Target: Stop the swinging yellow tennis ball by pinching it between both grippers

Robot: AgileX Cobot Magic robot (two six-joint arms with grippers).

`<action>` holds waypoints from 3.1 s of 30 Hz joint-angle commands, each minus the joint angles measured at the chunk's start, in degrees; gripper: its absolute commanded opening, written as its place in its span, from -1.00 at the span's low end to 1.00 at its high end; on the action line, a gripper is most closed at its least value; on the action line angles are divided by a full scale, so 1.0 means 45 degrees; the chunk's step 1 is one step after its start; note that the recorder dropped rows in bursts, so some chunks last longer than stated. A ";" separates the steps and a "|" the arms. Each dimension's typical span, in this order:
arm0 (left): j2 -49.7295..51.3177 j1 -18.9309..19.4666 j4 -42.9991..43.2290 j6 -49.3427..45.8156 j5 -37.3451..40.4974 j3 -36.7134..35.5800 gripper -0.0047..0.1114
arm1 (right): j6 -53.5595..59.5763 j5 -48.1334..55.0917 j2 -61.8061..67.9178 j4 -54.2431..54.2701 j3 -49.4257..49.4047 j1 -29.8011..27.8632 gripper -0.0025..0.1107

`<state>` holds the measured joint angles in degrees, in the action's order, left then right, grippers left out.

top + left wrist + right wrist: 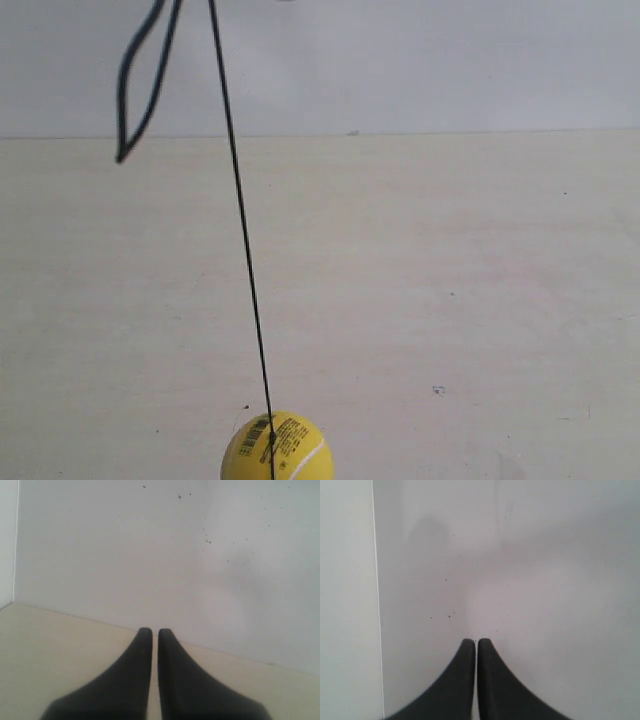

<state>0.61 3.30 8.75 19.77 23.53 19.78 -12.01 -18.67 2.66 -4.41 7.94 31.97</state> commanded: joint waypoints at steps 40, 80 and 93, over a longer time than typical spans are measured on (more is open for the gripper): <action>-0.0135 0.0032 -0.0551 -0.0112 -0.1326 -0.4396 -0.84 | 0.0087 0.0031 -0.0022 0.0002 0.0031 -0.0008 -0.96; -0.0135 0.0032 -0.1527 -0.4967 -0.1470 -0.4396 -0.84 | 0.0089 0.0007 -0.0022 0.0002 0.0031 -0.0008 -0.96; -0.0135 0.0032 -0.1527 -0.4967 -0.1411 -0.4396 -0.84 | 0.0089 0.0007 -0.0022 0.0002 0.0031 -0.0008 -0.96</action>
<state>0.13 3.30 2.49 -2.24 16.95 0.13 -12.01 -18.67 2.66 -4.41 7.94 31.97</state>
